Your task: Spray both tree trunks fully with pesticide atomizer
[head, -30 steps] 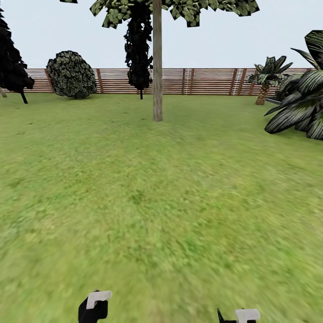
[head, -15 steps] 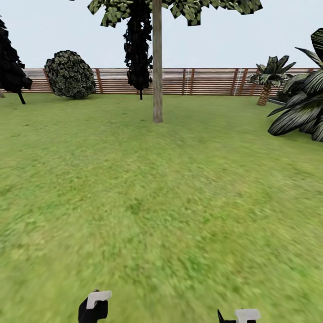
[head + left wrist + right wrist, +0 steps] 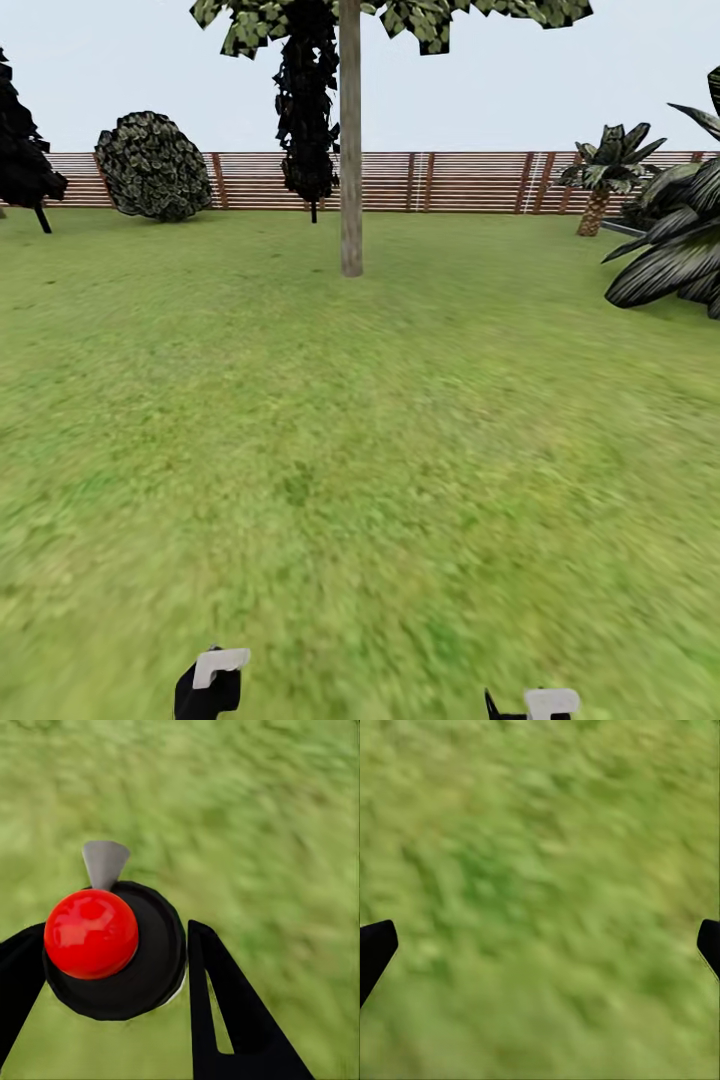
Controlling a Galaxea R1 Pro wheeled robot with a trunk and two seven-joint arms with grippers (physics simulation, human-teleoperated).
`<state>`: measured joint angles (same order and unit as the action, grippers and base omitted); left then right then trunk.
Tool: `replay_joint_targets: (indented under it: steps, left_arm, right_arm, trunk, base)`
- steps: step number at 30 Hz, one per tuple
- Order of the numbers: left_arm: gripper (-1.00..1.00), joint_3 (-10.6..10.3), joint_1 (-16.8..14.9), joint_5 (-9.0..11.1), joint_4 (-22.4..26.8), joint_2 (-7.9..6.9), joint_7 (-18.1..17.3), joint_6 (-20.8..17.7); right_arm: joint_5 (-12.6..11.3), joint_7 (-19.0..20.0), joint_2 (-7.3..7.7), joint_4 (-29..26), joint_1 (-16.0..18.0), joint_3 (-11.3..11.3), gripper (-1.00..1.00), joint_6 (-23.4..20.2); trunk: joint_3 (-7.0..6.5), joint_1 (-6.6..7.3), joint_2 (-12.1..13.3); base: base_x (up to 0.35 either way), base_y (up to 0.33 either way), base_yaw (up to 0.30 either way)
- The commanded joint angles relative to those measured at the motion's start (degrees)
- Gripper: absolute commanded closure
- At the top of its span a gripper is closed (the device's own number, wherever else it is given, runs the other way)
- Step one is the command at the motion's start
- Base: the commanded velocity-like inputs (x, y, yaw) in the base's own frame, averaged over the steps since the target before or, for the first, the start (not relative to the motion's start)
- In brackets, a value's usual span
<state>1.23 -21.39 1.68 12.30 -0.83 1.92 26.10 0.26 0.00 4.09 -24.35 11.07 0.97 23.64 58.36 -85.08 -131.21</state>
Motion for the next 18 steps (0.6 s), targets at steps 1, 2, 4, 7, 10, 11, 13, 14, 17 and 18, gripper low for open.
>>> replay_joint_targets:
  steps: [1,2,4,7,10,11,13,14,17,18]
  left_arm:
    - [1.0,0.0,-0.02,-0.01,0.01,-0.02,0.01,0.0]
    - [1.0,0.0,0.0,-0.01,0.01,0.0,0.01,0.0]
    - [1.0,0.0,0.0,-0.01,0.01,0.02,0.01,-0.01]
    - [1.0,0.0,0.0,-0.01,0.01,0.04,0.01,0.0]
    - [1.0,0.0,-0.02,0.01,0.01,0.01,0.01,-0.01]
    - [1.0,0.0,0.0,0.02,0.01,0.02,0.01,0.0]
    - [1.0,0.0,-0.01,0.03,0.01,0.03,0.01,0.0]
    - [1.0,0.0,0.01,0.05,0.01,0.04,0.01,0.0]
    - [1.0,0.0,0.0,0.06,0.01,0.04,0.01,0.0]
    - [1.0,0.0,0.0,0.07,0.01,0.04,0.01,0.0]
  right_arm:
    - [0.0,0.03,0.01,0.0,0.0,0.0,-1.0,0.0]
    - [0.0,0.05,0.02,0.0,0.0,0.0,-1.0,0.0]
    - [0.0,0.07,0.04,0.0,0.0,0.0,-1.0,0.0]
    - [0.0,0.04,0.04,0.0,0.0,0.0,-1.0,0.0]
    - [0.0,0.02,0.04,0.0,0.0,0.0,-1.0,0.0]
    - [0.0,-0.02,0.04,0.0,0.0,0.0,-1.0,0.0]
    - [0.0,0.0,0.04,0.0,0.0,0.0,-1.0,0.0]
    - [0.0,0.0,0.04,0.0,0.0,0.0,-1.0,0.0]
    - [0.0,0.02,0.04,0.0,0.0,0.0,-1.0,0.0]
    - [0.0,0.01,0.04,0.0,0.0,0.0,-1.0,0.0]
  trunk:
    - [0.0,0.0,0.0]
    - [0.0,0.0,0.0]
    - [0.0,0.0,0.0]
    - [0.0,0.0,0.0]
    - [0.0,0.0,0.0]
    - [0.0,0.0,0.0]
    - [0.0,0.0,0.0]
    - [0.0,0.0,0.0]
    - [0.0,0.0,0.0]
    - [0.0,0.0,0.0]
  base:
    - [0.341,0.0,0.0]
    - [0.341,0.0,0.0]
    - [0.341,0.0,0.0]
    - [0.341,0.0,0.0]
    - [0.341,0.0,0.0]
    - [0.341,0.0,0.0]
    - [0.341,0.0,0.0]
    - [0.341,0.0,0.0]
    - [0.341,0.0,0.0]
    - [0.341,0.0,0.0]
